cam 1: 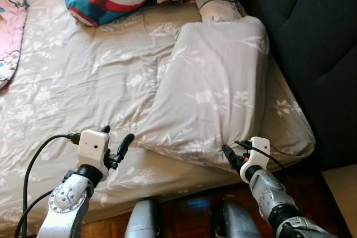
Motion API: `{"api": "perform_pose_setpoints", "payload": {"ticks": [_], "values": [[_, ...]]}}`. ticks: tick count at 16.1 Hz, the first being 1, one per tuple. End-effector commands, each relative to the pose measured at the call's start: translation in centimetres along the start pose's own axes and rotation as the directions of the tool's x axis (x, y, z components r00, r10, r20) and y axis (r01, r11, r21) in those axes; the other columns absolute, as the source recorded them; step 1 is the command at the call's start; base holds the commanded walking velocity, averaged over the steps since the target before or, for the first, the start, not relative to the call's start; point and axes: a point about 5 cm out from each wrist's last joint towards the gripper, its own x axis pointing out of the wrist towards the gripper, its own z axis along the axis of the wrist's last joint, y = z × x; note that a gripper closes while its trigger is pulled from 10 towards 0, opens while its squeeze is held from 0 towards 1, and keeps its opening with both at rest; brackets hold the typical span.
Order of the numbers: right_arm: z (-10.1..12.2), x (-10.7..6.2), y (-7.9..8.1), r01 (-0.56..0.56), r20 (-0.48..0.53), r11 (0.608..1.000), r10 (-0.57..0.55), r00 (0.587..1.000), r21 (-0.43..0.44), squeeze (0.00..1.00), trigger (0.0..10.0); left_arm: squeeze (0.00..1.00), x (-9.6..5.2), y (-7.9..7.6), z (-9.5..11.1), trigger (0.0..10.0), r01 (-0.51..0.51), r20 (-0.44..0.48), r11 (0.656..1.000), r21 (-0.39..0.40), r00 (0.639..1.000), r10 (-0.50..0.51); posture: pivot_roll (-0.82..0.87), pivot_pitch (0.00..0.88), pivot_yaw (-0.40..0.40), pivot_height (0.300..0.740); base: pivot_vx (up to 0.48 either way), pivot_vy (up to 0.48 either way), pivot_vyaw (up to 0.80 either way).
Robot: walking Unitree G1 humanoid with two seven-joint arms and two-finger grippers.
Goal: Clean up the room
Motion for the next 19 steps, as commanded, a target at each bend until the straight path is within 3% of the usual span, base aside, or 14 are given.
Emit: {"api": "perform_pose_setpoints", "payload": {"ticks": [1, 11, 15, 19], "values": [[-4.6, -0.8, 0.5, 0.009, -0.165, 1.0, -0.005, 0.986, 0.023, 0.0, 0.0, 0.0, -0.6, 0.1, -0.6, 10.0, -0.015, -0.038, 1.0, -0.003, 0.999, 0.015, 0.13, 0.411, 0.107, 0.671, 0.0, 0.0, 0.0], [-5.0, -0.9, 0.4, 0.07, -0.163, 0.997, -0.065, 0.984, 0.027, 0.0, 0.0, 0.0, 0.0, 0.6, -1.1, 10.0, -0.051, -0.042, 0.999, 0.001, 0.998, 0.051, 0.11, 0.357, 0.09, 0.671, 0.0, 0.0, 0.0], [-4.2, -1.1, -0.9, 0.14, -0.136, 0.99, -0.135, 0.981, 0.026, 0.0, 0.0, 0.0, 1.2, 0.4, -0.9, 10.0, -0.054, -0.014, 0.999, 0.0, 0.998, 0.054, 0.09, 0.322, 0.082, 0.671, 0.0, 0.0, 0.0], [-2.2, -1.6, -4.0, 0.291, -0.062, 0.957, -0.29, 0.955, 0.01, 0.0, 0.0, 0.0, 1.7, 0.6, -0.7, 10.0, -0.058, 0.002, 0.998, 0.011, 0.998, 0.058, 0.07, 0.288, 0.078, 0.671, 0.0, 0.0, 0.0]]}}
